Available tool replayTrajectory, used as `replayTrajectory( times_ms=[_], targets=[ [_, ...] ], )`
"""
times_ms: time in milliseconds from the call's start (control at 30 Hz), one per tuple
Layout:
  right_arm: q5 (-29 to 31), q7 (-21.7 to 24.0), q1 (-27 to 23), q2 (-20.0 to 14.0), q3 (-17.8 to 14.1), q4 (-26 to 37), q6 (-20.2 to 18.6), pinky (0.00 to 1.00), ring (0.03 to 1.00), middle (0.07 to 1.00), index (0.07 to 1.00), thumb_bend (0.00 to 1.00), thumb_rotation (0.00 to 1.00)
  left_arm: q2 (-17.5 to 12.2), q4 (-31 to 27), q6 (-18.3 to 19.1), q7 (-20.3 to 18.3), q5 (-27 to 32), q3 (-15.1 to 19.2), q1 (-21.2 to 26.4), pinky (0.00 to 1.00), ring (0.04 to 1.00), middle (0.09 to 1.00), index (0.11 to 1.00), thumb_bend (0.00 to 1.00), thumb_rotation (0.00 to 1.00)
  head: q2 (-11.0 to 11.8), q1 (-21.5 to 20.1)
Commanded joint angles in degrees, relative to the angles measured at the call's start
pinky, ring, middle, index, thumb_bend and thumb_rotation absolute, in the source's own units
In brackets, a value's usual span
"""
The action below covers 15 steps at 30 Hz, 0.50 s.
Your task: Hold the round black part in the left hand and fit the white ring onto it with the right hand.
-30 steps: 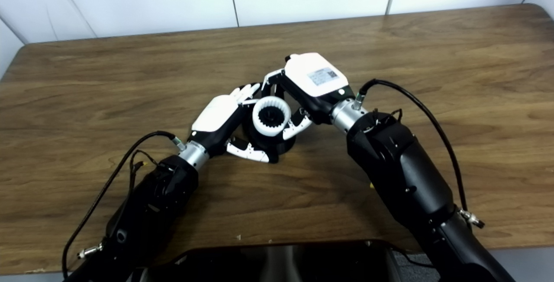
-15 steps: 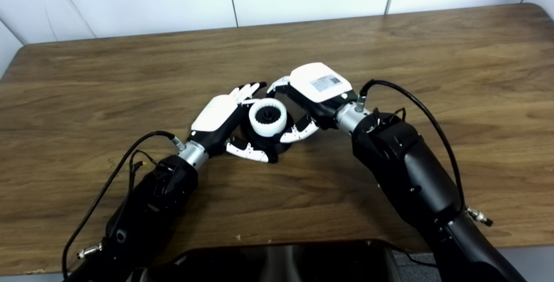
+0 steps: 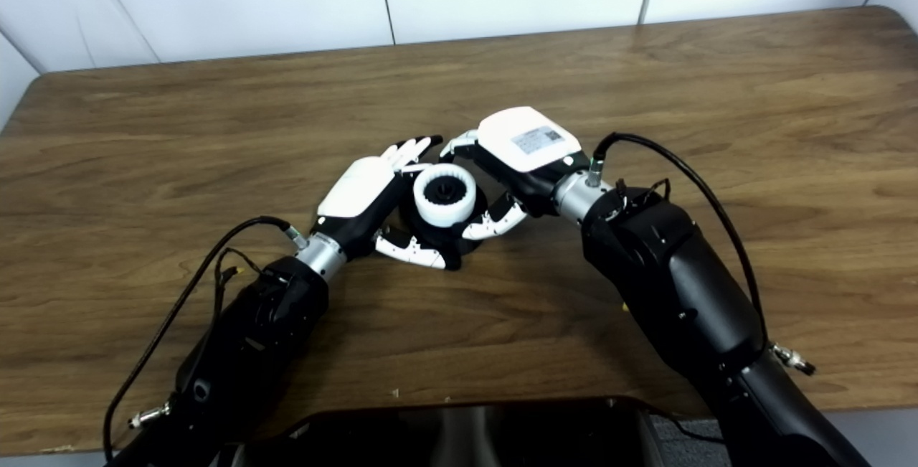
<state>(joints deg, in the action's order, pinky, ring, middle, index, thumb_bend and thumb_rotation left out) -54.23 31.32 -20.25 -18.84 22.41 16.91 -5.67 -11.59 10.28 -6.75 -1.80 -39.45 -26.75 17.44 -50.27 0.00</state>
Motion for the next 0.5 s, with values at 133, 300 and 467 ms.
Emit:
replayTrajectory(
  times_ms=[133,300,467],
  targets=[
    [0.9,-0.9,-0.8,0.8,-1.7,1.3,-0.7,0.88,0.798,0.837,0.817,0.92,0.40,0.2,-0.1,0.8,-1.3,-2.1,-0.8,0.9,1.00,1.000,1.000,0.669,1.00,0.39,0.0,0.1],
    [3.5,-1.5,-0.6,1.0,-4.2,1.2,-1.4,0.88,0.826,0.870,0.876,0.92,0.40,0.0,0.0,0.8,-1.3,-2.0,-0.8,0.9,1.00,1.000,1.000,0.672,1.00,0.38,0.0,0.1],
    [5.4,-1.6,-0.5,0.5,-6.2,1.2,-1.9,0.84,0.835,0.893,0.925,0.94,0.42,-0.3,-0.3,1.6,-1.7,-2.4,-0.6,1.0,1.00,1.000,1.000,0.689,1.00,0.40,0.7,-0.3]
  ],
)
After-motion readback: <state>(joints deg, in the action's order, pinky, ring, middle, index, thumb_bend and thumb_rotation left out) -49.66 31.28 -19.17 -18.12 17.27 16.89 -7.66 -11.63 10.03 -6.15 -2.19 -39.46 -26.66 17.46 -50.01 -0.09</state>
